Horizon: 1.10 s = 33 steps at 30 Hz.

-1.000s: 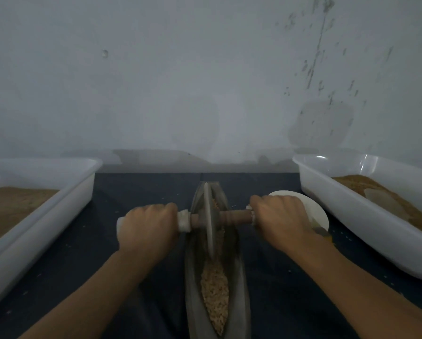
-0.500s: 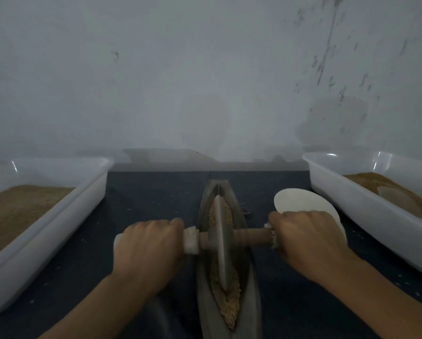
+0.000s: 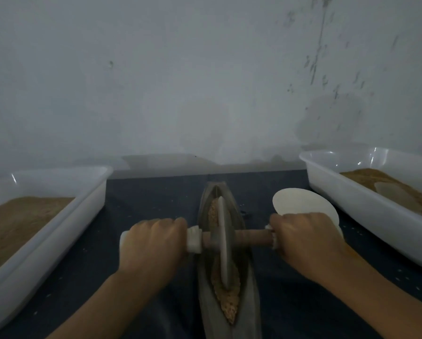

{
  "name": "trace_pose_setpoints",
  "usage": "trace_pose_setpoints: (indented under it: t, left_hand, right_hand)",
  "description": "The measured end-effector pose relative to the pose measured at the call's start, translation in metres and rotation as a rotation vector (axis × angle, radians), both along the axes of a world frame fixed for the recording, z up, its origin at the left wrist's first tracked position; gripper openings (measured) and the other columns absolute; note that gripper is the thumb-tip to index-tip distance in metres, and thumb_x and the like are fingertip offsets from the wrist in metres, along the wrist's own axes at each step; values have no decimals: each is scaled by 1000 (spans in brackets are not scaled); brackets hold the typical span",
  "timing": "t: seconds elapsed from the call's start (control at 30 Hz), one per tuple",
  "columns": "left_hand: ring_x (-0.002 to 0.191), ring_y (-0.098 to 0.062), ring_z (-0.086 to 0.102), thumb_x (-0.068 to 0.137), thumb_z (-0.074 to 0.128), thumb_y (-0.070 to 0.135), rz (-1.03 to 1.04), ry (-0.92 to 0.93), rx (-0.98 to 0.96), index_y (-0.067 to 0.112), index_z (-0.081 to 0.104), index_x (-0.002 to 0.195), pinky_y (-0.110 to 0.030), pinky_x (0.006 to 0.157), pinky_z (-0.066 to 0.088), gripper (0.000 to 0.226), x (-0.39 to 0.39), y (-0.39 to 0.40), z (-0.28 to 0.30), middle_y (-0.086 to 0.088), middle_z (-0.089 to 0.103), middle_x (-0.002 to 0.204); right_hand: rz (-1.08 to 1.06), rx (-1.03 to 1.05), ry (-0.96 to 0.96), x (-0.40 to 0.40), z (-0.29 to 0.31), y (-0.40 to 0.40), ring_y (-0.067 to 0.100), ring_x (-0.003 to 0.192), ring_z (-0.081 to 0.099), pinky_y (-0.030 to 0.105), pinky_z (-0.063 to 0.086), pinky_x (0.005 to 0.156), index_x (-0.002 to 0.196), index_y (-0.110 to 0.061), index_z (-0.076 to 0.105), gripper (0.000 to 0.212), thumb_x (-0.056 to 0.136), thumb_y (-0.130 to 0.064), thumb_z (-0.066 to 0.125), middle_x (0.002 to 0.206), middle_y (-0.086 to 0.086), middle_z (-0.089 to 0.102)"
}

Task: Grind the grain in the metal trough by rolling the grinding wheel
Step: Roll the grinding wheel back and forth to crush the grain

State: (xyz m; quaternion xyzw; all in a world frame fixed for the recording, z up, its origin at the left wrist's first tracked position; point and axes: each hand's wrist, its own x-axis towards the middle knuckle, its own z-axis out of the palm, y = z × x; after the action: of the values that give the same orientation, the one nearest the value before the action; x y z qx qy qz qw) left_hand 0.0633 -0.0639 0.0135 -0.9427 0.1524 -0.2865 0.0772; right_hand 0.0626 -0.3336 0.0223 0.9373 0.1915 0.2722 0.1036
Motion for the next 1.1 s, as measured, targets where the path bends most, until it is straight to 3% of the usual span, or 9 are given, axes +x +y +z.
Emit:
trace_pose_setpoints:
  t: [0.1, 0.23, 0.37, 0.53, 0.67, 0.8, 0.87, 1.0, 1.1]
  left_hand:
    - [40, -9, 24, 41, 83, 18, -32, -30, -37, 25, 37, 55, -20, 45, 14, 49, -13, 2, -1, 8, 40, 45]
    - [37, -11, 29, 45, 84, 13, -4, -54, -82, 22, 39, 54, -20, 44, 16, 47, 6, 0, -9, 5, 42, 44]
    - [34, -18, 40, 44, 85, 14, 40, -105, -68, 19, 44, 53, -20, 43, 15, 42, 40, -7, -1, 1, 48, 44]
    - [60, -14, 51, 78, 65, 29, 89, -85, 6, 25, 38, 74, -28, 57, 29, 27, 43, -11, 3, 6, 61, 74]
    - [54, -11, 47, 68, 74, 34, 7, -26, -45, 26, 44, 72, -26, 53, 34, 31, -3, -4, 2, 9, 54, 66]
    - [41, -10, 26, 38, 87, 19, -32, -35, -58, 23, 39, 57, -18, 47, 6, 52, -32, 0, 2, 6, 42, 47]
    - [40, -11, 26, 37, 88, 17, -5, -40, -59, 23, 37, 58, -19, 46, 10, 55, -25, 0, -2, 5, 43, 46]
    - [37, -20, 44, 48, 84, 14, 29, -91, -71, 19, 43, 56, -24, 46, 22, 43, 15, -5, -6, 0, 50, 48]
    - [54, -22, 56, 72, 70, 20, 84, -118, -38, 22, 39, 66, -28, 52, 27, 32, 44, -11, -3, -1, 60, 64]
  right_hand:
    - [-3, 0, -18, -12, 2, -2, 15, 33, 43, 20, 17, 38, 60, -21, 54, 36, 50, -27, 88, 45, -3, 50]
    - [-97, -101, 6, 14, 3, 7, 18, 60, 58, 27, 22, 46, 83, -25, 49, 18, 78, -31, 64, 72, -4, 60]
    - [-158, -40, -4, 54, 3, 12, 22, 67, 61, 29, 25, 48, 84, -26, 42, 19, 81, -30, 60, 80, -2, 63]
    - [-137, -5, -8, 50, -3, 8, 22, 66, 60, 29, 28, 51, 88, -23, 49, 14, 90, -37, 53, 79, -2, 63]
    - [-31, -27, -21, 5, -4, -1, 17, 47, 52, 25, 28, 44, 78, -24, 54, 21, 75, -36, 72, 61, -4, 57]
    - [-3, -41, -32, -19, 3, -2, 17, 31, 41, 15, 4, 48, 60, -18, 54, 41, 44, -25, 91, 43, -2, 48]
    - [-32, -60, -7, -11, 5, 1, 18, 31, 41, 16, 2, 48, 60, -18, 54, 42, 41, -21, 91, 44, -2, 48]
    - [-99, -111, -49, 33, 0, 5, 23, 41, 49, 23, 16, 42, 69, -17, 53, 30, 62, -21, 82, 54, 1, 54]
    - [-65, -22, -110, 59, -2, 9, 29, 49, 54, 28, 26, 44, 73, -15, 52, 21, 78, -24, 70, 62, 6, 59]
